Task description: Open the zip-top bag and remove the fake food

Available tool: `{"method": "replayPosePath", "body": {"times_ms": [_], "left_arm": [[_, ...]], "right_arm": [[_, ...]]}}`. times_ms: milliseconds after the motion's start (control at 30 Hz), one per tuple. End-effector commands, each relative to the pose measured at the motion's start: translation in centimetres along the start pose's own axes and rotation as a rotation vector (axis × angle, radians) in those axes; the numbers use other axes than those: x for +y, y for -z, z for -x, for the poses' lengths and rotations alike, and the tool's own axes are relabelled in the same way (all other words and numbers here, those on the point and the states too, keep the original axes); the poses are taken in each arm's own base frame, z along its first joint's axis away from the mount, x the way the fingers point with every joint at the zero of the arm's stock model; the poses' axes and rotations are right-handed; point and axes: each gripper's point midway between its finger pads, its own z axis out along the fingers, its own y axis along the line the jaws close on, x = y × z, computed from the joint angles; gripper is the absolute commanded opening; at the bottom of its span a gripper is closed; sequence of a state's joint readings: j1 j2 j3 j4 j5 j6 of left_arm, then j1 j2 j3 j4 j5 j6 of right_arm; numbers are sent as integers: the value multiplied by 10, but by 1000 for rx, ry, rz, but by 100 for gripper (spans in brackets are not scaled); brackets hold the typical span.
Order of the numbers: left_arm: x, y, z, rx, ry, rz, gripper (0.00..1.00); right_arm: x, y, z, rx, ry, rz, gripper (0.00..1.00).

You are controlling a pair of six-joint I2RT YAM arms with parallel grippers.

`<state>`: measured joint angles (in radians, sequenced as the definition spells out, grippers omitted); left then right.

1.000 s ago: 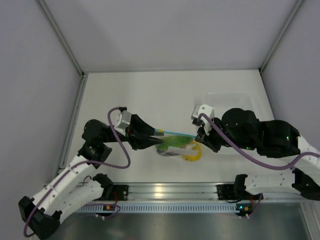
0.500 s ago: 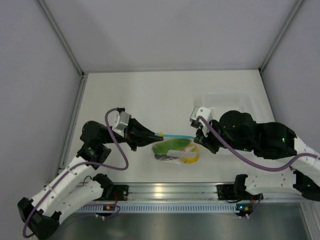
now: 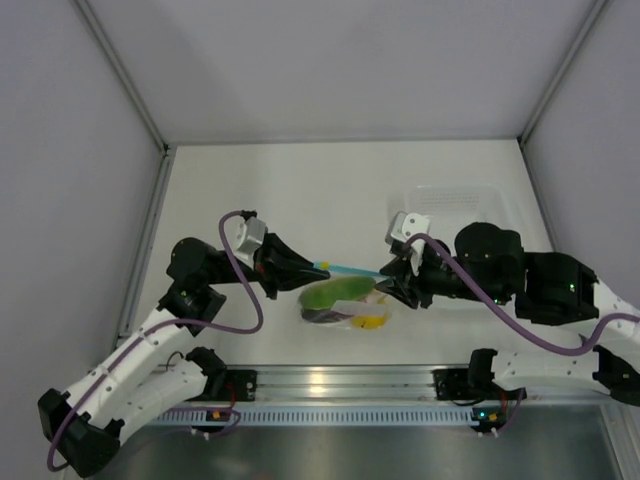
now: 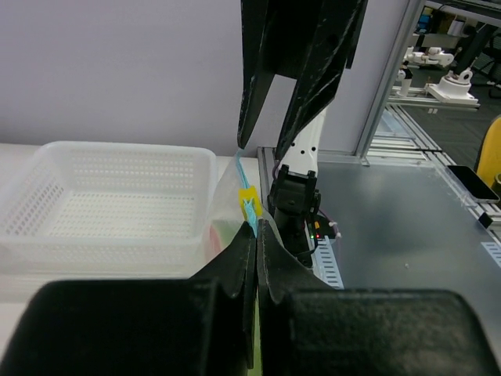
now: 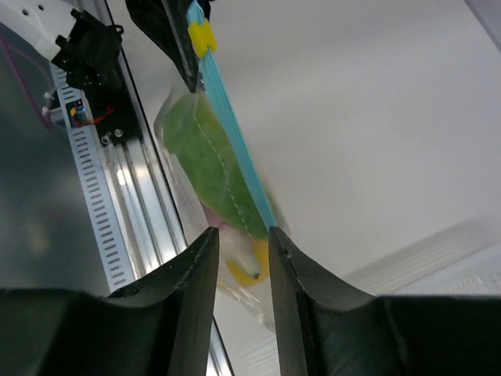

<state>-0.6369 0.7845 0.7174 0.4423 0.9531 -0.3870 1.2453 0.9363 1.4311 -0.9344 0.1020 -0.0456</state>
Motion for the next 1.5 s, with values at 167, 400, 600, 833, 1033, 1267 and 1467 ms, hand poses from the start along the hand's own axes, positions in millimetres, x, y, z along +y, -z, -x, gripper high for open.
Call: {"method": "replayPosePath", "body": {"times_ms": [167, 400, 600, 833, 1033, 1267, 1467], "left_arm": [[-11, -4, 14, -15, -60, -74, 0], [-18, -2, 9, -2, -77, -110, 0], [-29, -1, 5, 27, -70, -177, 0], [-46, 0, 3, 48, -77, -264, 0], [-56, 0, 6, 50, -80, -301, 0], [-57, 0, 6, 48, -81, -305, 0], [-63, 1, 9, 42, -92, -320, 0]], "right_arm": [[26, -12, 80, -250, 3, 136, 41], [38, -26, 106, -277, 37, 200, 60], [49, -42, 102, -226, 53, 255, 58], [56, -44, 93, -202, 63, 297, 55], [66, -48, 80, -170, 46, 356, 53], [78, -48, 72, -154, 38, 425, 47], [81, -55, 65, -132, 32, 440, 45]]}}
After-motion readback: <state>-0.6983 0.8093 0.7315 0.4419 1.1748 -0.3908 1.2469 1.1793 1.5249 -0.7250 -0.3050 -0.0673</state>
